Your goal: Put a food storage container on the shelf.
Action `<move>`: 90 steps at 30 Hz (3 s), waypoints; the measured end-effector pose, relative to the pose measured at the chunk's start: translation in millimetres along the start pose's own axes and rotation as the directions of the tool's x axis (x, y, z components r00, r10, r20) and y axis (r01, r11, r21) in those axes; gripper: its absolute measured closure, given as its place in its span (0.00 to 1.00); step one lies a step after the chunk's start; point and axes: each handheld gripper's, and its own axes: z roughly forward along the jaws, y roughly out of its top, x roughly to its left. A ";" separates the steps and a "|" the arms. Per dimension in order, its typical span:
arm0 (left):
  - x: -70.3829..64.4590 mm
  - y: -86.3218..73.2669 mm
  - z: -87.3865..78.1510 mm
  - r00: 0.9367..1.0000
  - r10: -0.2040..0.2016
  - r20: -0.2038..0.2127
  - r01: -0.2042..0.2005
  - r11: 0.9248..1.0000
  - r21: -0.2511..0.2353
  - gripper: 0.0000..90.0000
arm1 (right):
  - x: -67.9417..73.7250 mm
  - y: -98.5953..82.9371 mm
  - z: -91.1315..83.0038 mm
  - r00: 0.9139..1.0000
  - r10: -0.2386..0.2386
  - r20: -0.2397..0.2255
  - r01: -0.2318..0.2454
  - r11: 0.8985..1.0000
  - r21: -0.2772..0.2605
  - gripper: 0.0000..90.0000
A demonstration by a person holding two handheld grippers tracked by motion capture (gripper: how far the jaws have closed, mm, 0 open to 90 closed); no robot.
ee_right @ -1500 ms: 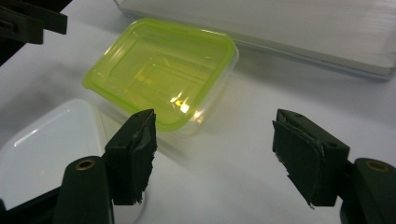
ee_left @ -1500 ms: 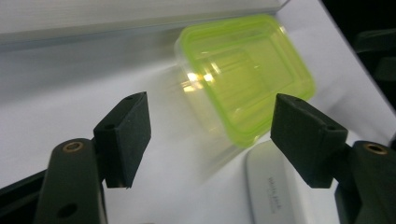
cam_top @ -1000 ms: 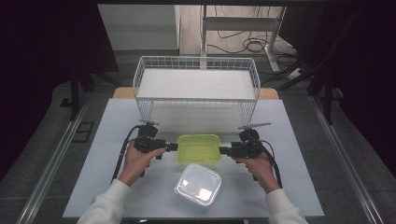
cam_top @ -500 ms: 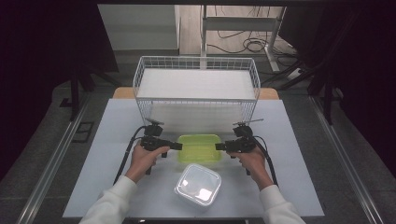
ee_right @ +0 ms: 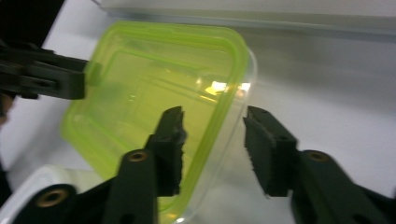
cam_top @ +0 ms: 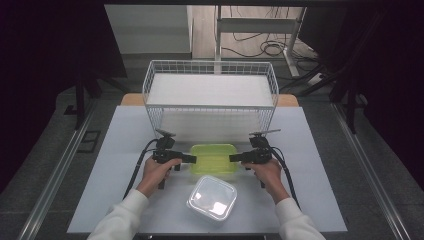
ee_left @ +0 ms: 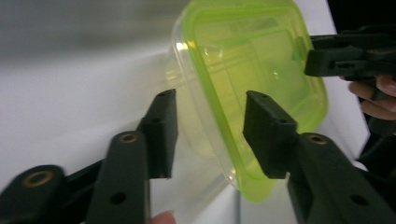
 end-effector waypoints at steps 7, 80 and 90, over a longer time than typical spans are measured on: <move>-1.9 -2.0 -4.3 0.999 -0.029 0.024 0.030 0.998 -0.057 0.86 | -3.9 -1.4 -3.1 0.995 0.078 -0.069 -0.078 0.997 -0.009 0.84; -105.9 11.7 -104.8 0.901 0.413 -0.135 -0.433 0.826 -0.362 0.89 | 88.6 19.7 -109.3 0.943 -0.328 0.055 0.325 0.876 -0.357 0.87; -110.1 33.5 -115.9 0.904 0.409 -0.129 -0.426 0.825 -0.370 0.89 | 93.6 40.5 -114.9 0.943 -0.329 0.060 0.327 0.870 -0.368 0.87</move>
